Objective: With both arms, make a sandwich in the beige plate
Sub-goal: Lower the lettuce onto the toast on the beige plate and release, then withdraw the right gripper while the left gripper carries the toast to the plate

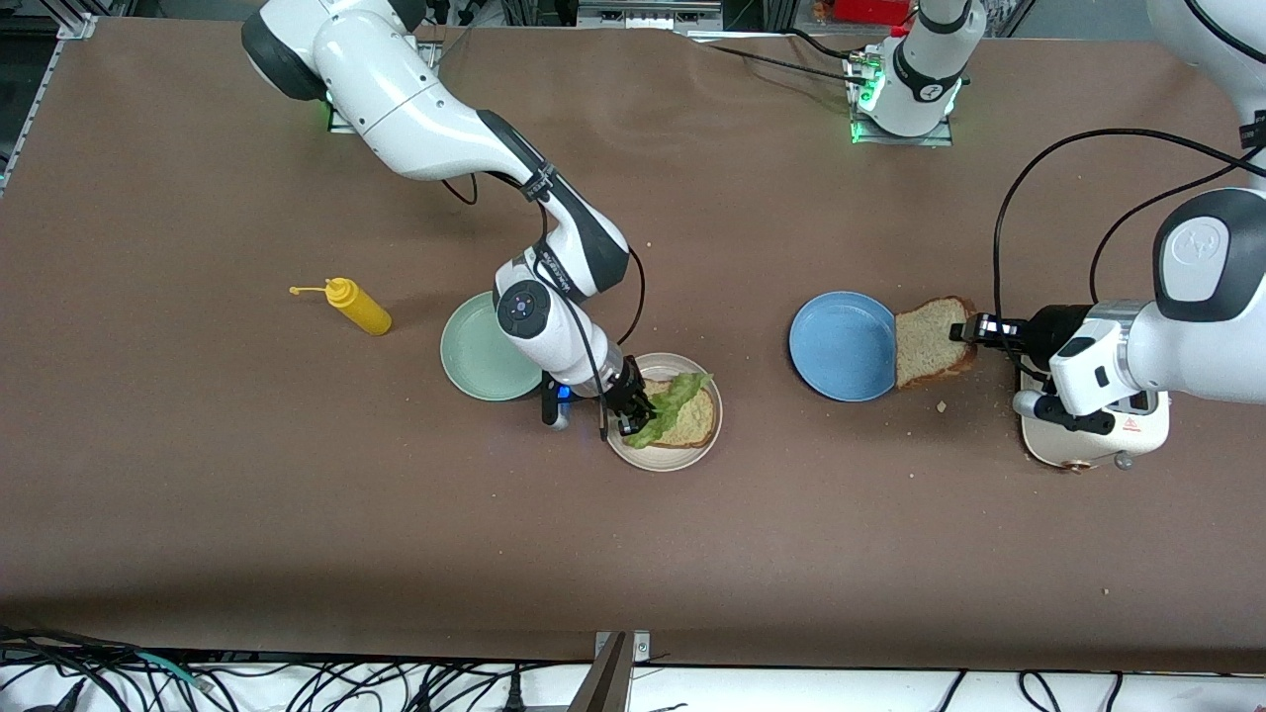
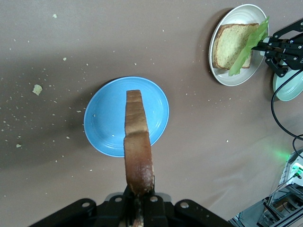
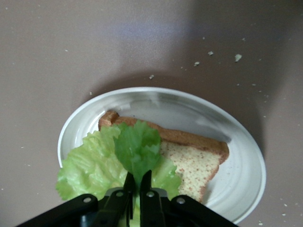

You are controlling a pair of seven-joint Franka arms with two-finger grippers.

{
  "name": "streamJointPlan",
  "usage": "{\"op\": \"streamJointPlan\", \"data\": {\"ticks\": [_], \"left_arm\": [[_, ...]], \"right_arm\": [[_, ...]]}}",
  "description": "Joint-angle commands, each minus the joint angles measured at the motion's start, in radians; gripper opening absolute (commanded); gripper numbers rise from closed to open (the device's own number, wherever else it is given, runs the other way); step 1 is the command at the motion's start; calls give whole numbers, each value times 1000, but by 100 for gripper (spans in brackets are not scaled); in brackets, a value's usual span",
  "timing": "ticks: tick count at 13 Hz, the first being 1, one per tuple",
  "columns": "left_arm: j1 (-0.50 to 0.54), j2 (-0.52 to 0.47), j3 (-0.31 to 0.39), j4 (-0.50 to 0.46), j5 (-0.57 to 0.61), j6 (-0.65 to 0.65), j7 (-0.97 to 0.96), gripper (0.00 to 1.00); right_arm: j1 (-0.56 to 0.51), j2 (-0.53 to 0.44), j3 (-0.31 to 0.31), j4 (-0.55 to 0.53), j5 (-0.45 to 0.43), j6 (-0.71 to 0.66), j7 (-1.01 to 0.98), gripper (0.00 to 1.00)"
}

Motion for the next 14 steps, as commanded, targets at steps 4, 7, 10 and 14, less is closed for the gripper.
{"op": "streamJointPlan", "data": {"ticks": [4, 7, 10, 14], "left_arm": [[3, 5, 4, 14, -36, -10, -1, 0], [1, 5, 4, 14, -36, -10, -1, 0], [0, 5, 4, 12, -34, -12, 2, 0], [-5, 6, 4, 1, -31, -13, 2, 0]], "right_arm": [[-7, 17, 0, 43, -1, -12, 14, 97], [-8, 17, 1, 45, -1, -12, 14, 98], [-17, -6, -2, 53, -1, -81, 10, 98], [-92, -114, 0, 140, -4, -444, -126, 99]]}}
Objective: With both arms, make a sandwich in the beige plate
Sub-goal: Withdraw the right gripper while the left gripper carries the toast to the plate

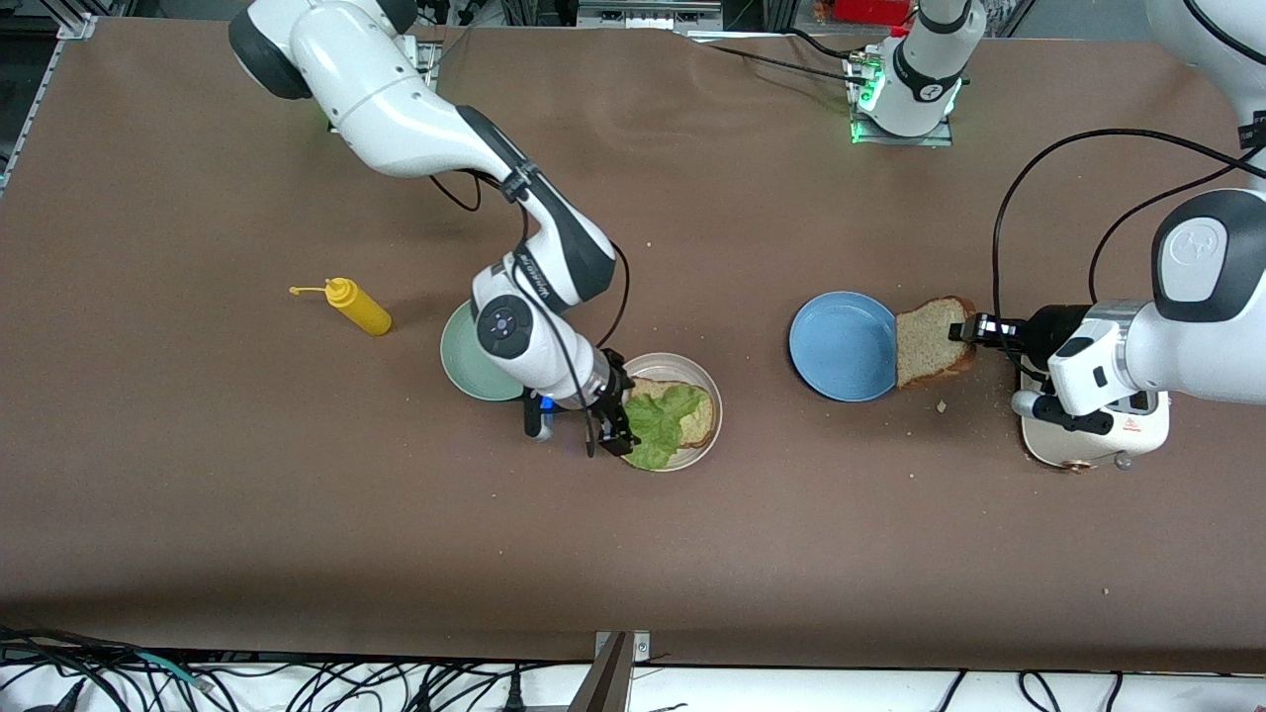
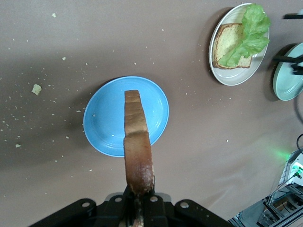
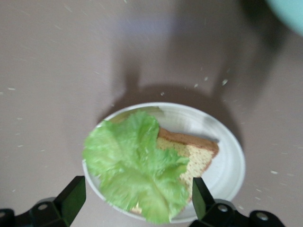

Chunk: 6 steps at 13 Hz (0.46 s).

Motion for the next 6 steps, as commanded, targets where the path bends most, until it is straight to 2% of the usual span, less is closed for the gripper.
{"op": "streamJointPlan", "data": {"ticks": [1, 3, 6], "left_arm": [[-3, 4, 5, 3, -33, -13, 2, 0], [-3, 16, 3, 5, -42, -13, 4, 0], [0, 30, 5, 7, -157, -13, 2, 0]], "right_arm": [[-63, -105, 7, 10, 2, -216, -133, 99], [-118, -176, 5, 10, 1, -410, -287, 99], [-207, -291, -33, 7, -5, -656, -627, 99]]}}
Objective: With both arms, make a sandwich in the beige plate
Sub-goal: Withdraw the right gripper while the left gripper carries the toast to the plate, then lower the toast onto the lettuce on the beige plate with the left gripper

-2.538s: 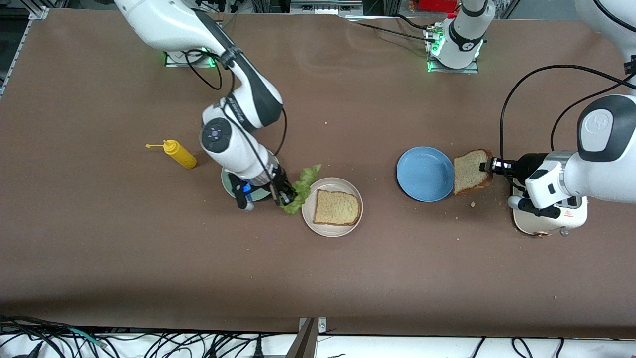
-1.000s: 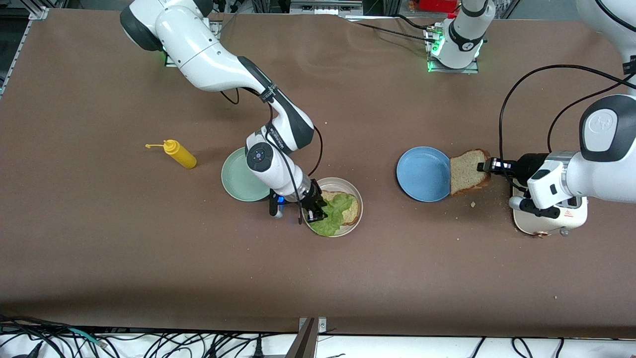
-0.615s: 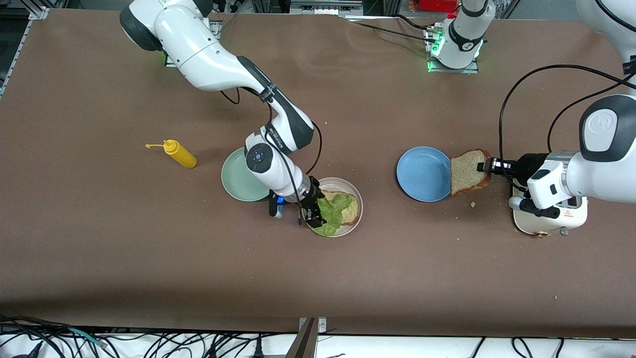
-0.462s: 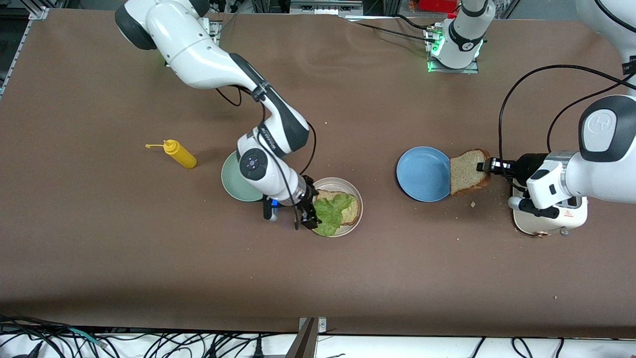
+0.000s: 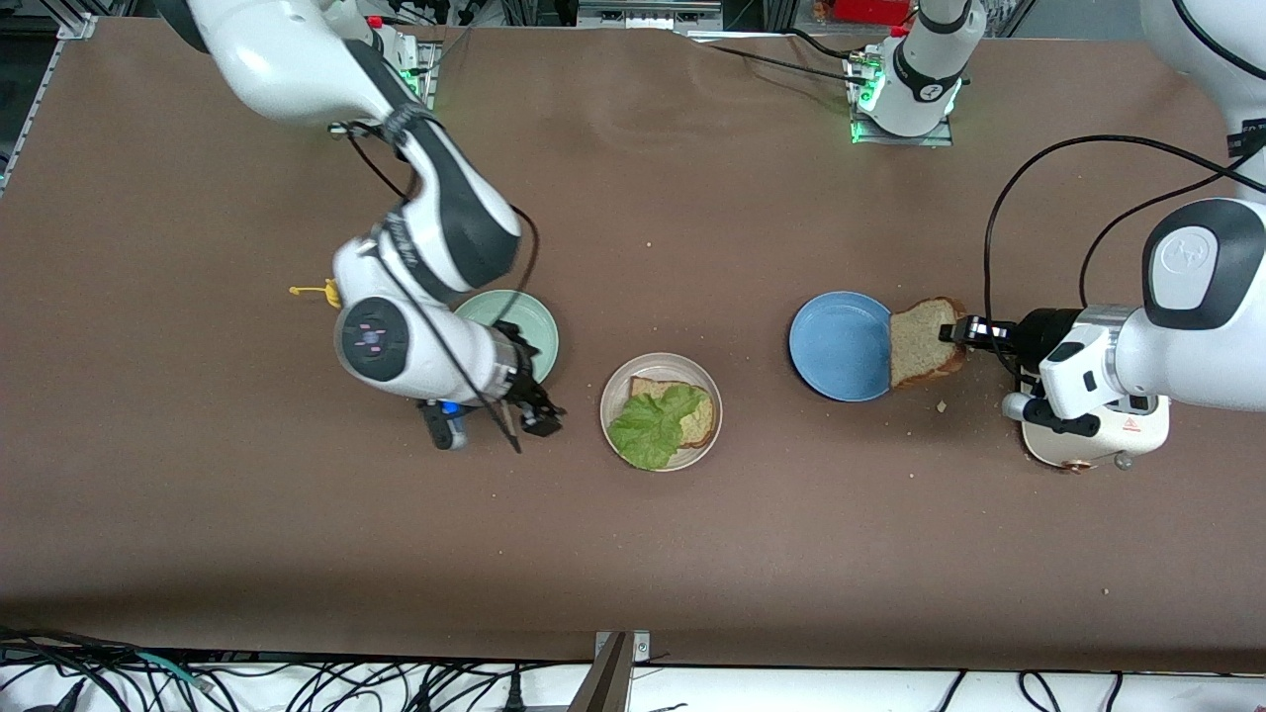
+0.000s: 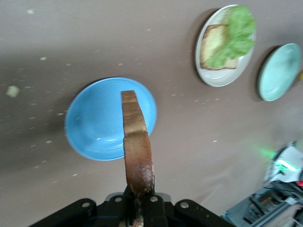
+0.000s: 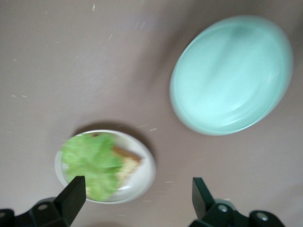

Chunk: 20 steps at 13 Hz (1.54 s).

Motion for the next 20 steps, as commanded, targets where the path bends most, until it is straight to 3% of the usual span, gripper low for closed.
{"op": "streamJointPlan", "data": {"ticks": [1, 3, 6, 10, 12, 15, 18, 20], "left_arm": [[-2, 20, 4, 9, -105, -11, 2, 0], [-5, 46, 4, 10, -196, -11, -1, 0], [-41, 77, 4, 9, -297, 35, -7, 0], [-71, 122, 1, 1, -487, 104, 8, 0], [-96, 139, -2, 1, -569, 141, 8, 0], [-160, 192, -19, -16, -716, 263, 108, 0], [-241, 240, -20, -60, -912, 421, 275, 0], [-252, 254, -20, -100, -1007, 448, 388, 0]], "right_arm": [[-92, -112, -23, -31, -6, -146, -287, 99], [-169, -175, -25, -48, -36, -238, -532, 100], [-224, -258, -38, -91, -176, -295, -824, 100], [-267, -343, -92, -148, -202, -281, -1180, 99], [-300, -393, -92, -218, -231, -225, -1274, 99], [-324, -516, -85, -465, -230, 6, -1303, 99], [-385, -513, -66, -466, -221, 15, -1507, 99], [-386, -513, -68, -464, -222, 7, -1506, 99]]}}
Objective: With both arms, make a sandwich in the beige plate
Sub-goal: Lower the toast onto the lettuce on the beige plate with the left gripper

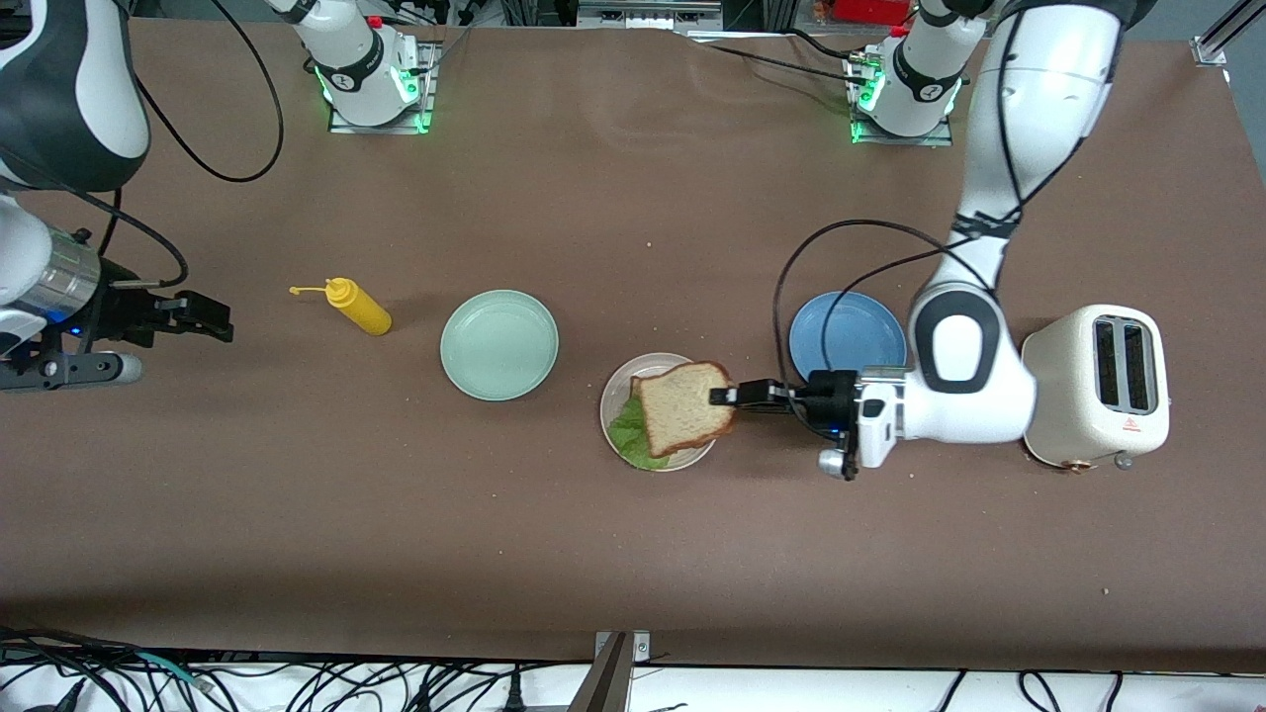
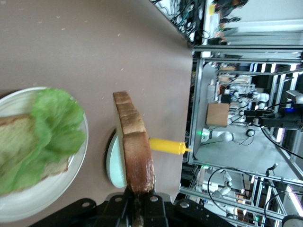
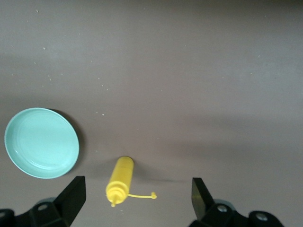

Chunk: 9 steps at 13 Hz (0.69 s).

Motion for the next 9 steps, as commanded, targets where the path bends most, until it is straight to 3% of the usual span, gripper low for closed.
{"op": "streamJointPlan", "data": {"ticks": [1, 9], "left_arm": [[-2, 8, 7, -51, -93, 15, 152, 0], [-5, 50, 1, -131, -130, 15, 334, 0]], "right_arm": [[-22, -40, 13, -43, 2, 15, -36, 99], [-22, -45, 14, -45, 2, -1, -36, 99]]}}
